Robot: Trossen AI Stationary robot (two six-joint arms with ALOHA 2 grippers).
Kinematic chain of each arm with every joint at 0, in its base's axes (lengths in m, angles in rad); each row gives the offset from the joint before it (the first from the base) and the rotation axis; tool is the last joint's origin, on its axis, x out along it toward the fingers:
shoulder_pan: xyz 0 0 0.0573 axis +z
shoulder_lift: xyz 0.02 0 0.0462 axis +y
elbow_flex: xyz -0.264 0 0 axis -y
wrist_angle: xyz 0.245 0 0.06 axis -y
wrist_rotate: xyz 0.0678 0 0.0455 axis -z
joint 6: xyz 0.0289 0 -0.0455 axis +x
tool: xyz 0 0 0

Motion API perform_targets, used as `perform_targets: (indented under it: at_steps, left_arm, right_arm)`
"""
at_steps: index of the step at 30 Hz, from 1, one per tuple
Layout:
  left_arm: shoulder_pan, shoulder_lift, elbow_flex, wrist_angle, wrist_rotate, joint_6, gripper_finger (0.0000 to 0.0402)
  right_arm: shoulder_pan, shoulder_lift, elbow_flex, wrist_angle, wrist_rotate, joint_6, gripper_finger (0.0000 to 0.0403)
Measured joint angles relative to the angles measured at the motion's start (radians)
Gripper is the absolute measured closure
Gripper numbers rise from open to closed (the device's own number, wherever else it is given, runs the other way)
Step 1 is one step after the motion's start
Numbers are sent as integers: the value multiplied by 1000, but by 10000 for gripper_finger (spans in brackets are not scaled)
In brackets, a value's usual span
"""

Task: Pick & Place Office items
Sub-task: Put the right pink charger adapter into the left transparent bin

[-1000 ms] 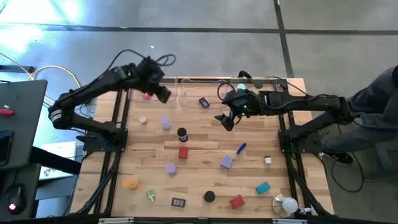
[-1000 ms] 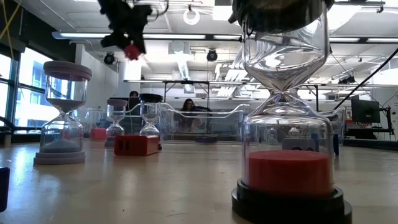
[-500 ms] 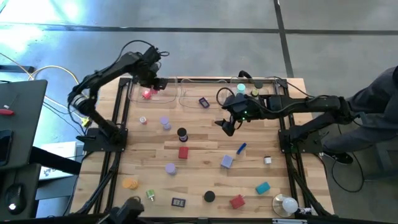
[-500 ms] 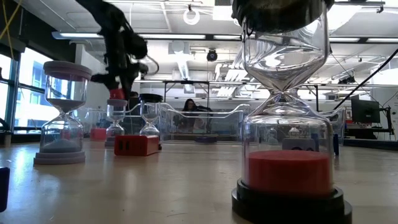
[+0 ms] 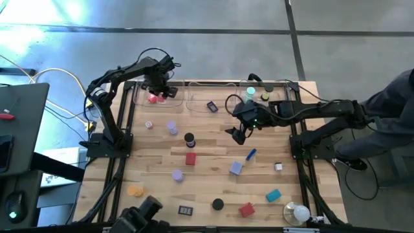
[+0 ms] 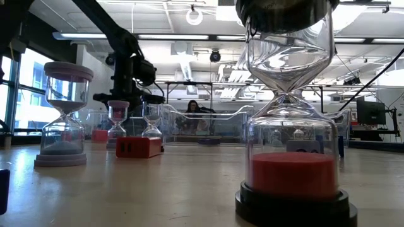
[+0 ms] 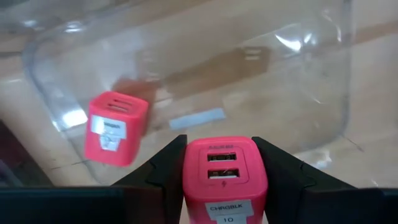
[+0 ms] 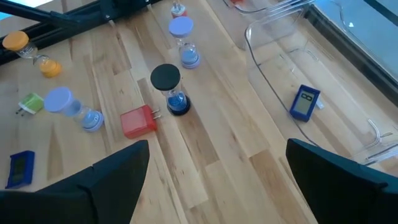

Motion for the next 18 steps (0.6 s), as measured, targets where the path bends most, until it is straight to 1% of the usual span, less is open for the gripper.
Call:
perform_targets:
  at_steps: [4, 14, 18]
  left_arm:
    - [0, 0, 0, 5, -14, -9, 235]
    - [0, 0, 0, 7, -17, 22, 229]
    - [-1, 0, 0, 7, -45, -17, 228]
  right_arm:
    - [0, 0, 0, -5, 0, 18, 35]
    - [0, 0, 0, -5, 0, 18, 35]
    - [0, 0, 0, -5, 0, 18, 35]
